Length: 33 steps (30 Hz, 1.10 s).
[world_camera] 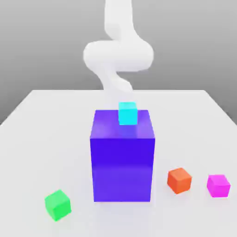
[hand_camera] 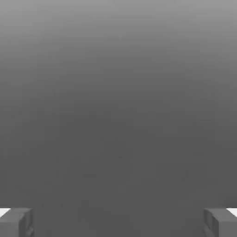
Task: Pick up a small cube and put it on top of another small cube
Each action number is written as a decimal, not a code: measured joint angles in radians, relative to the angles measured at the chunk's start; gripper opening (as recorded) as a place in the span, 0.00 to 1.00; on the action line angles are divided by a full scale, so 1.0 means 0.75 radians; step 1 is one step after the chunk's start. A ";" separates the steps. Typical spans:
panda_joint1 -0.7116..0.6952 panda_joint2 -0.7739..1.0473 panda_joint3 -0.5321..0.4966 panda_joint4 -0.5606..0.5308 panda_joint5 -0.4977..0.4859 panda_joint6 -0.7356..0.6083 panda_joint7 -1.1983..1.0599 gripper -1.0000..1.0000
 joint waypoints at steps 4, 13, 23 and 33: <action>0.157 0.202 -0.012 -0.050 0.051 0.090 -0.215 0.50; 0.439 0.639 0.037 -0.158 0.139 0.285 -0.662 0.50; 0.676 1.116 0.151 -0.281 -0.009 0.510 -0.983 0.50; 0.774 1.480 0.090 -0.256 -0.160 0.765 -0.968 0.00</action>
